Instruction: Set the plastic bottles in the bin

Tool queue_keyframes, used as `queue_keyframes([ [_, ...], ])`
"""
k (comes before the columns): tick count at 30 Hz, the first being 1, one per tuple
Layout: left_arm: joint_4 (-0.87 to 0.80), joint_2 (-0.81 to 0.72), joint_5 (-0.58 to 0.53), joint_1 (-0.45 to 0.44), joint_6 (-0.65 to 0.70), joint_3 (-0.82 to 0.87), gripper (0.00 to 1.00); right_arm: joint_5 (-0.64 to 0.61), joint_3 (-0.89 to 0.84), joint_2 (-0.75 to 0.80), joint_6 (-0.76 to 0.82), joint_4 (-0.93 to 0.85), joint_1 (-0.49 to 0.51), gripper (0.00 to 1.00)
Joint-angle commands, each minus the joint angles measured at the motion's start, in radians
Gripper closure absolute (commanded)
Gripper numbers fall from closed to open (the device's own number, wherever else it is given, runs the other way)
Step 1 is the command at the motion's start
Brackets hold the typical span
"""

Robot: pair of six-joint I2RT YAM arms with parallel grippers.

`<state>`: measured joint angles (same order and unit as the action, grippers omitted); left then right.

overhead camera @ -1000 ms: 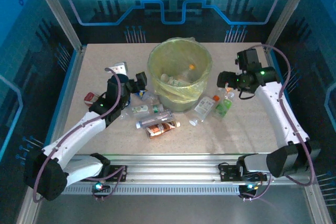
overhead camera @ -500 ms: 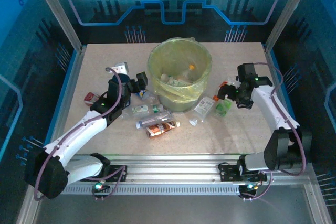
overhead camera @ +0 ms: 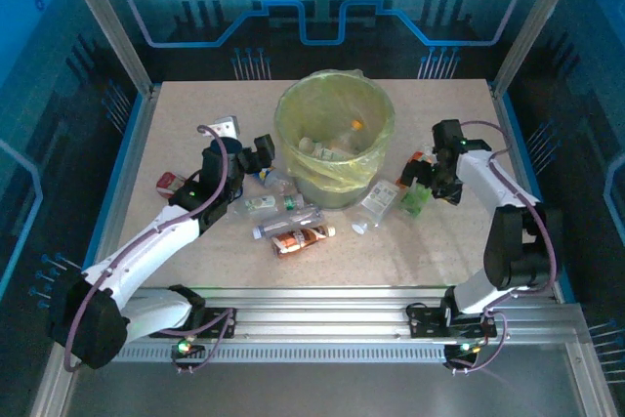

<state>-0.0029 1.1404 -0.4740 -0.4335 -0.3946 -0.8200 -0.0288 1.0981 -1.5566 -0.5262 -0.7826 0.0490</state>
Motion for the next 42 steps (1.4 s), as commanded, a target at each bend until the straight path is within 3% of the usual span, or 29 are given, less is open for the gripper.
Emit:
queue_keyframes([
  [1, -0.001, 0.001, 0.009, 0.007, -0.015, -0.008, 0.01, -0.029, -0.01, -0.027, -0.02, 0.027, -0.015, 0.02],
  [22, -0.001, 0.008, 0.011, 0.008, -0.014, -0.01, 0.01, -0.039, -0.043, -0.11, -0.019, 0.08, -0.039, 0.26],
  [42, -0.004, 0.013, 0.014, 0.007, -0.01, -0.02, 0.01, -0.065, -0.102, -0.11, -0.014, 0.071, -0.043, 0.24],
])
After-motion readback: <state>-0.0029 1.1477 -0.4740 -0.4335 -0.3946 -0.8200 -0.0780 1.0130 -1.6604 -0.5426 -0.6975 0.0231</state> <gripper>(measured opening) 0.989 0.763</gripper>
